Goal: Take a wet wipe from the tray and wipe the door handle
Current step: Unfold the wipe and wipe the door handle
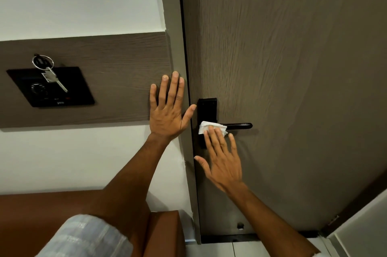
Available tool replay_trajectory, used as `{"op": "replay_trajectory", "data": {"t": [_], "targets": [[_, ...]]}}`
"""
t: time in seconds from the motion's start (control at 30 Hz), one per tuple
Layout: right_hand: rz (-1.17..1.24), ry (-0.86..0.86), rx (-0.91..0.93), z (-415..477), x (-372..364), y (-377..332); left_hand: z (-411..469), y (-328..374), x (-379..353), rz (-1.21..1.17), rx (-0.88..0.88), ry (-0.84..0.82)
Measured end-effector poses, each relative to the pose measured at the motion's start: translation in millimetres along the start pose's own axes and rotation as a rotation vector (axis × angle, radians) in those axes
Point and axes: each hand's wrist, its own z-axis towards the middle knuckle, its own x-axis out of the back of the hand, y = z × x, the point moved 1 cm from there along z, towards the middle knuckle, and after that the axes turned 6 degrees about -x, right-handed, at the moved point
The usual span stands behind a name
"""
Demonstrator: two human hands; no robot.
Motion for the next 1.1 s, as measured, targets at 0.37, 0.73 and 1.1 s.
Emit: {"op": "replay_trajectory", "data": {"t": [0.37,0.73,1.1], "targets": [[0.045,0.08,-0.047,21.4,17.7,-5.6,-2.8,-1.5,-3.5,-0.011,-0.008,0.02],[0.061,0.102,-0.22,-10.0,-0.3,49.8,-0.9,1.2,-1.5,-0.006,0.007,0.021],[-0.062,0.081,0.088,0.7,-4.5,8.9,0.1,0.4,-0.3,-0.012,0.005,-0.017]]}}
